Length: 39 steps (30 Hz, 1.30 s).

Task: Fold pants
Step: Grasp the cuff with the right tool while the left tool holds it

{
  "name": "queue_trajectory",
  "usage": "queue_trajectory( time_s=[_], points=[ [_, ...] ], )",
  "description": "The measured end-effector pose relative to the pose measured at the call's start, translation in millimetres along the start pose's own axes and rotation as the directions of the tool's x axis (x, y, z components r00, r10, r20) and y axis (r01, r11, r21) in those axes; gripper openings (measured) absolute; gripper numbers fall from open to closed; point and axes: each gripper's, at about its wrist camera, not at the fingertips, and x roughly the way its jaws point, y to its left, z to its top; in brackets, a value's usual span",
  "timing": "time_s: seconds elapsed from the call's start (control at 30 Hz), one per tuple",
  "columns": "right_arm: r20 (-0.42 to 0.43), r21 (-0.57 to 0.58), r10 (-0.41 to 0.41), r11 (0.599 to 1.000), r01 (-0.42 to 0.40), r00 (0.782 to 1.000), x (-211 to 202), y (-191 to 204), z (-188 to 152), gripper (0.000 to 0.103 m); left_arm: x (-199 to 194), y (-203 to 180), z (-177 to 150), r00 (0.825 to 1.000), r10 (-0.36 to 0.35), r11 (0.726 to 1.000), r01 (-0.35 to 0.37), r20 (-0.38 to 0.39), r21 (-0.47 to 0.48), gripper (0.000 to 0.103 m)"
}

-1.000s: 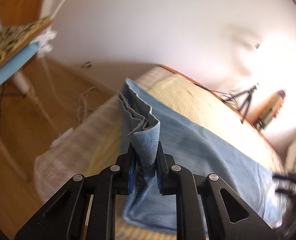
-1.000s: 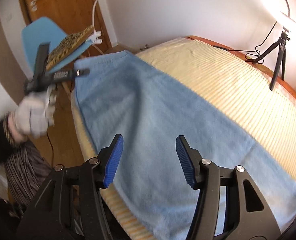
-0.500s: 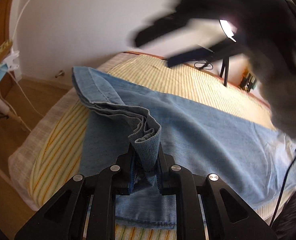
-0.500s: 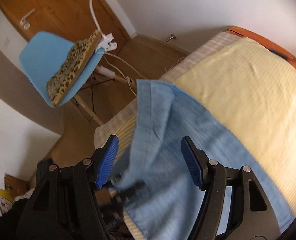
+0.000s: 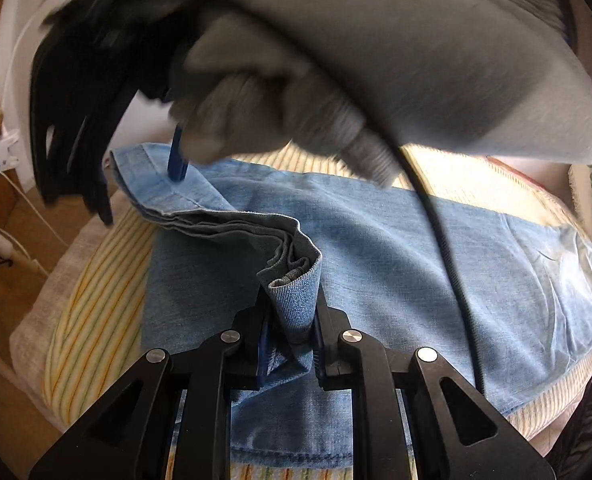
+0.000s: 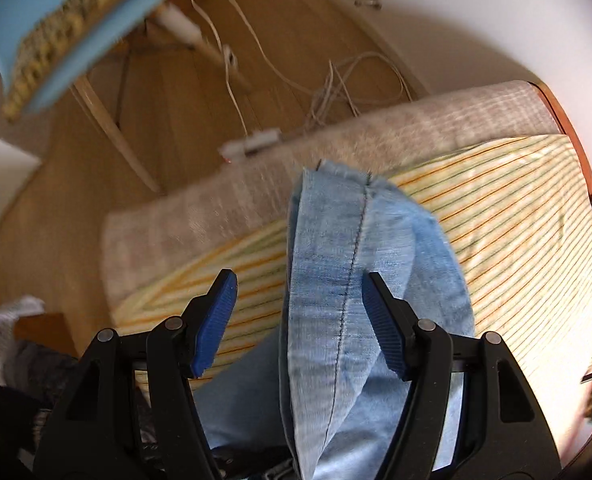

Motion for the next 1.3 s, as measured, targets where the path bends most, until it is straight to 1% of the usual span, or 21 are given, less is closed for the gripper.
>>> queue_trajectory(
  time_s=[0.13,0.23,0.3,0.4,0.43,0.47,0.5,0.57,0.67,0.77,0.83,0.9,1.0,1.03,1.07,1.1,1.13,1.17,1.2,1.23,1.3],
  points=[
    [-0.050,-0.067,-0.087,0.994,0.083,0.995,20,13,3,0.068,0,0,-1,1.000,-0.005,1.000,0.005,-0.005,0.004,0.015],
    [-0.061,-0.110,-0.126,0.987,0.119,0.990,28,21,5,0.068,2,-1,1,1.000,-0.006,1.000,0.006,-0.006,0.004,0.015],
    [-0.063,-0.126,-0.131,0.984,0.123,0.989,31,22,4,0.067,2,0,2,1.000,-0.005,1.000,0.005,-0.006,0.004,0.015],
    [-0.049,-0.128,-0.136,0.983,0.129,0.989,30,17,3,0.052,-1,0,4,1.000,-0.001,1.000,0.001,-0.004,0.004,0.015],
    [-0.045,-0.119,-0.143,0.983,0.137,0.989,28,13,3,0.040,-1,0,5,1.000,0.000,1.000,0.000,-0.002,0.005,0.015],
    [-0.040,-0.108,-0.143,0.984,0.138,0.989,26,9,1,0.035,-4,-2,5,1.000,0.001,1.000,-0.001,0.000,0.007,0.015],
    [-0.037,-0.090,-0.116,0.990,0.112,0.993,24,4,0,0.032,-5,-2,6,1.000,0.002,1.000,-0.002,0.003,0.010,0.015],
    [-0.012,-0.043,-0.086,0.995,0.086,0.996,16,-7,-3,0.021,-10,-4,5,1.000,0.002,1.000,-0.002,0.015,0.016,0.015],
    [0.080,0.062,-0.007,0.998,0.002,0.997,-8,-34,-17,0.016,-19,-7,7,0.999,-0.005,1.000,0.004,0.038,0.024,0.015],
    [0.196,0.198,0.099,0.970,-0.138,0.976,-33,-76,-43,0.015,-28,-16,9,0.998,-0.024,0.998,0.021,0.061,0.054,0.015],
    [0.266,0.282,0.165,0.929,-0.241,0.950,-43,-107,-70,0.015,-30,-26,10,0.997,-0.043,0.995,0.038,0.061,0.089,0.015],
    [0.311,0.335,0.193,0.894,-0.298,0.931,-44,-131,-96,0.015,-29,-39,8,0.997,-0.058,0.991,0.051,0.053,0.127,0.015],
    [0.353,0.411,0.250,0.824,-0.390,0.902,-37,-153,-125,0.022,-24,-54,4,0.997,-0.072,0.983,0.065,0.031,0.170,0.015],
    [0.367,0.422,0.265,0.807,-0.414,0.892,-38,-158,-131,0.027,-24,-54,3,0.997,-0.075,0.983,0.070,0.023,0.172,0.015],
    [0.381,0.427,0.284,0.790,-0.440,0.880,-38,-161,-136,0.036,-23,-55,2,0.997,-0.078,0.982,0.074,0.016,0.173,0.015],
    [0.390,0.430,0.294,0.780,-0.454,0.873,-38,-162,-138,0.042,-23,-56,2,0.997,-0.078,0.982,0.075,0.011,0.173,0.015],
    [0.395,0.431,0.297,0.776,-0.461,0.870,-38,-161,-139,0.055,-24,-55,3,0.997,-0.078,0.982,0.076,0.010,0.172,0.015],
    [0.395,0.432,0.297,0.775,-0.462,0.869,-39,-161,-140,0.062,-22,-53,6,0.997,-0.081,0.982,0.078,0.009,0.170,0.015],
    [0.404,0.430,0.298,0.773,-0.467,0.865,-41,-161,-140,0.062,-22,-54,6,0.997,-0.078,0.983,0.075,0.009,0.170,0.015],
    [0.403,0.431,0.285,0.779,-0.455,0.870,-42,-161,-138,0.062,-22,-54,6,0.997,-0.077,0.983,0.075,0.008,0.169,0.015],
    [0.359,0.427,0.198,0.834,-0.349,0.912,-46,-156,-135,0.062,-22,-53,2,0.997,-0.078,0.983,0.076,0.007,0.169,0.015]
  ],
)
